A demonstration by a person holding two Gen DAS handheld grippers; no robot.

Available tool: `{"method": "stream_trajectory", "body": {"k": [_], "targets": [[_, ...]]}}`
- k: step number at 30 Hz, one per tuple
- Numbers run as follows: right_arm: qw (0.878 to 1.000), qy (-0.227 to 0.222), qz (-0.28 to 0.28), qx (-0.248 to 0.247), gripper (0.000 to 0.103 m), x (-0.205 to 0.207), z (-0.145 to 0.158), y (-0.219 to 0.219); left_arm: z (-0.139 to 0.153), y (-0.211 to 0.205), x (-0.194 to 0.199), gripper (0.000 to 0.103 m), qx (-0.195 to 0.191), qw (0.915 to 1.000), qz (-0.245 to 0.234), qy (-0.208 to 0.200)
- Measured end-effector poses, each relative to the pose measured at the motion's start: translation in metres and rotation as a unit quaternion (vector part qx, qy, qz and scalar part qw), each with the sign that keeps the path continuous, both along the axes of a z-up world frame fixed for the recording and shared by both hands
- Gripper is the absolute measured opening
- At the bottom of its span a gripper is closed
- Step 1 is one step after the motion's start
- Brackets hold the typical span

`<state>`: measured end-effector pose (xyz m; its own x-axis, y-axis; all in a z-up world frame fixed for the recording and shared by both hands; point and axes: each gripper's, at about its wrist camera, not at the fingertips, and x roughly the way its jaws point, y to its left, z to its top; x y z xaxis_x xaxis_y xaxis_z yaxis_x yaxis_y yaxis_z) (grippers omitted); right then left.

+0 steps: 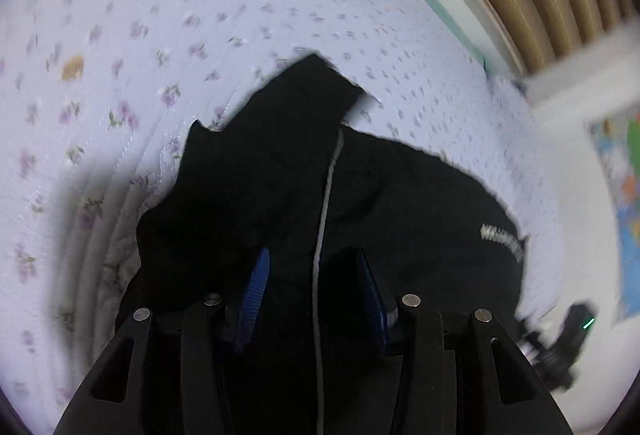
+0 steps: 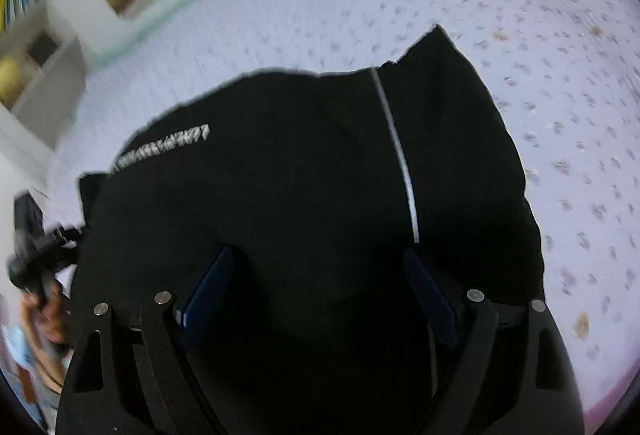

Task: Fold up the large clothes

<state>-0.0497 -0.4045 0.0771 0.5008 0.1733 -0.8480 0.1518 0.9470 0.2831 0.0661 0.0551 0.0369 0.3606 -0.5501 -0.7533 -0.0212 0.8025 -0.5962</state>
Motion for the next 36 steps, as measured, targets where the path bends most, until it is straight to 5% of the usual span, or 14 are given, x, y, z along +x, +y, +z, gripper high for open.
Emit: {"method": "stream_trajectory", "body": {"k": [3, 8, 11, 18, 24, 30, 36], "targets": [[1.000, -0.003, -0.017, -0.010, 0.089, -0.001, 0.000, 0.005, 0.004, 0.006, -0.009, 0.046, -0.005, 0.9999, 0.005, -0.014], [0.997, -0.050, -0.065, 0.003, 0.089, -0.037, 0.020, 0.008, 0.040, -0.002, -0.064, 0.046, 0.088, 0.9927, 0.011, -0.082], [0.994, -0.078, -0.079, 0.005, 0.089, -0.065, 0.039, 0.016, 0.075, -0.024, -0.113, 0.046, 0.173, 0.9751, 0.009, -0.139], [0.985, -0.147, -0.041, -0.077, 0.089, -0.116, 0.112, 0.069, 0.141, -0.056, -0.218, 0.047, 0.227, 0.9404, 0.046, -0.249], [0.981, -0.190, 0.000, -0.048, 0.090, -0.157, 0.149, 0.113, 0.175, -0.080, -0.257, 0.062, 0.283, 0.9089, 0.085, -0.294], [0.977, -0.192, 0.018, -0.093, 0.090, -0.183, 0.146, 0.154, 0.176, -0.084, -0.287, 0.063, 0.262, 0.9097, 0.089, -0.309], [0.975, -0.188, 0.014, -0.115, 0.090, -0.195, 0.135, 0.164, 0.163, -0.101, -0.299, 0.063, 0.302, 0.8973, 0.081, -0.311]]}}
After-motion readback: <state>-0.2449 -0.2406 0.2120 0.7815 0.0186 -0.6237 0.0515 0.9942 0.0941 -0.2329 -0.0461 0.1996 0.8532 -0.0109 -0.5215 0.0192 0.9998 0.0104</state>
